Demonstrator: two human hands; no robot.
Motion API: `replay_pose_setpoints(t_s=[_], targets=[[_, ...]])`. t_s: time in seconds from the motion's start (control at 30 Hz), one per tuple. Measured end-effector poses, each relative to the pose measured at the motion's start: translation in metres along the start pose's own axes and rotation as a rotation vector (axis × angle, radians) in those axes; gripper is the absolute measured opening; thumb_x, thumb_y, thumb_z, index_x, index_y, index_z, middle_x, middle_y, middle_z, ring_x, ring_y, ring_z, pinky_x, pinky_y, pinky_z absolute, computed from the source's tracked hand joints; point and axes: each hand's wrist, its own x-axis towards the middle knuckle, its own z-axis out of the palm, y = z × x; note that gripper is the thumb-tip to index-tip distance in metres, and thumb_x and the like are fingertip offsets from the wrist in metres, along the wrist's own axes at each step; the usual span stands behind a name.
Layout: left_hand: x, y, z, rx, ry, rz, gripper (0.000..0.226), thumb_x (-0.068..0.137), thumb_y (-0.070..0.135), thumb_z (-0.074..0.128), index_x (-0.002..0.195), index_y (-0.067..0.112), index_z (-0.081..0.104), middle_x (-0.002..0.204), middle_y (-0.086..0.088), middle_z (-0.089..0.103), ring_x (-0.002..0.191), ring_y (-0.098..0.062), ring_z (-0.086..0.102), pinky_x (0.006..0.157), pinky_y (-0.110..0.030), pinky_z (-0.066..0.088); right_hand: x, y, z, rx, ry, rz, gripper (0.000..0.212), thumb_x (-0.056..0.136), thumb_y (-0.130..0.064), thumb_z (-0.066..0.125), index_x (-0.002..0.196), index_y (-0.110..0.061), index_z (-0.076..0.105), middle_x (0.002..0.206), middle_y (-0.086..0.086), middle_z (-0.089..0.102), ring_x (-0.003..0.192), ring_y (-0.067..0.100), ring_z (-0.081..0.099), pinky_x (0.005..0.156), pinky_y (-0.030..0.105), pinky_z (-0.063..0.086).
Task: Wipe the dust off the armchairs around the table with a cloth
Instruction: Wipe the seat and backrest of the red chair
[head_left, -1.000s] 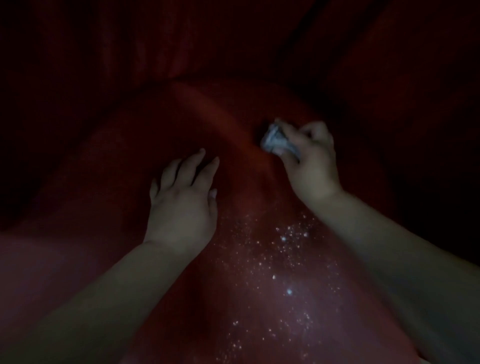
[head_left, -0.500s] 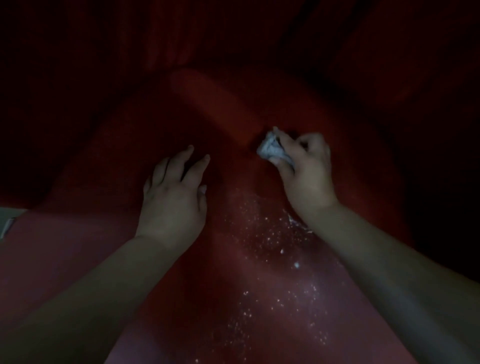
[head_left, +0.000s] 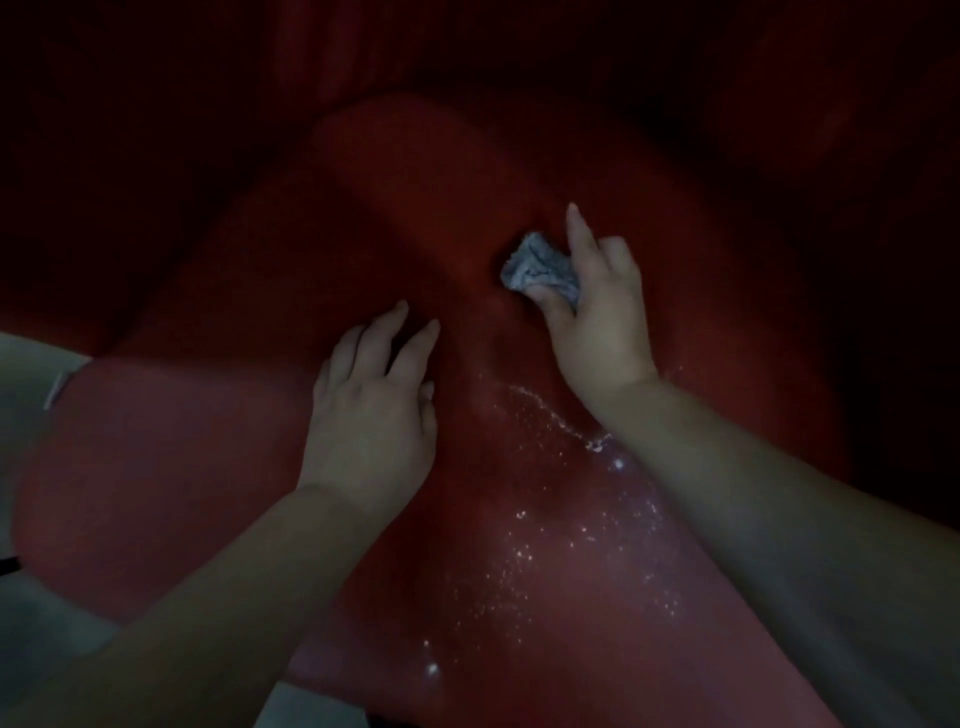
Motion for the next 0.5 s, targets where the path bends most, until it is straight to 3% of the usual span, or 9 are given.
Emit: replay_pose_setpoints(t_s=[0.13,0.23,0.4,0.5], targets=[[-0.007,0.004,0.004,-0.014,-0.009,-0.006,0.052,0.089,0.014,0.055,0.14,0.017,0.046,0.15,-0.007,0.035,0.136,-0.03,0.029,0.112,-0.049,0.028,-0.043,-0.01,0.009,-0.04,-0.091,-0.18,0.052,0.083,-0.011,0.07,0.133,-0.016,0.056,0.101,0.008,0.05,0.097,0.024,0.047,0.089,0.043,0.045],[-0.01,0.005,0.002,-0.01,-0.035,0.014,0.053,0.088,0.013,0.055,0.14,0.016,0.046,0.15,-0.007,0.035,0.136,-0.03,0.03,0.11,-0.051,0.029,-0.066,-0.009,0.004,0.004,-0.189,-0.225,0.05,0.082,-0.013,0.071,0.13,-0.02,0.059,0.099,0.001,0.047,0.096,0.018,0.044,0.09,0.041,0.045],[-0.013,0.003,0.0,-0.006,-0.027,0.021,0.052,0.091,0.015,0.054,0.141,0.018,0.044,0.15,-0.004,0.034,0.137,-0.026,0.028,0.113,-0.047,0.027,-0.015,0.01,-0.008,-0.018,0.01,-0.028,0.046,0.088,-0.016,0.065,0.133,-0.02,0.057,0.105,0.005,0.044,0.103,0.023,0.046,0.099,0.034,0.04],[-0.014,-0.001,-0.001,-0.002,-0.019,-0.001,0.054,0.09,0.015,0.053,0.143,0.015,0.041,0.151,-0.005,0.033,0.137,-0.027,0.027,0.114,-0.046,0.025,-0.027,0.007,-0.003,-0.048,0.0,-0.056,0.046,0.087,-0.014,0.066,0.132,-0.019,0.057,0.107,0.01,0.047,0.102,0.025,0.045,0.096,0.04,0.041]])
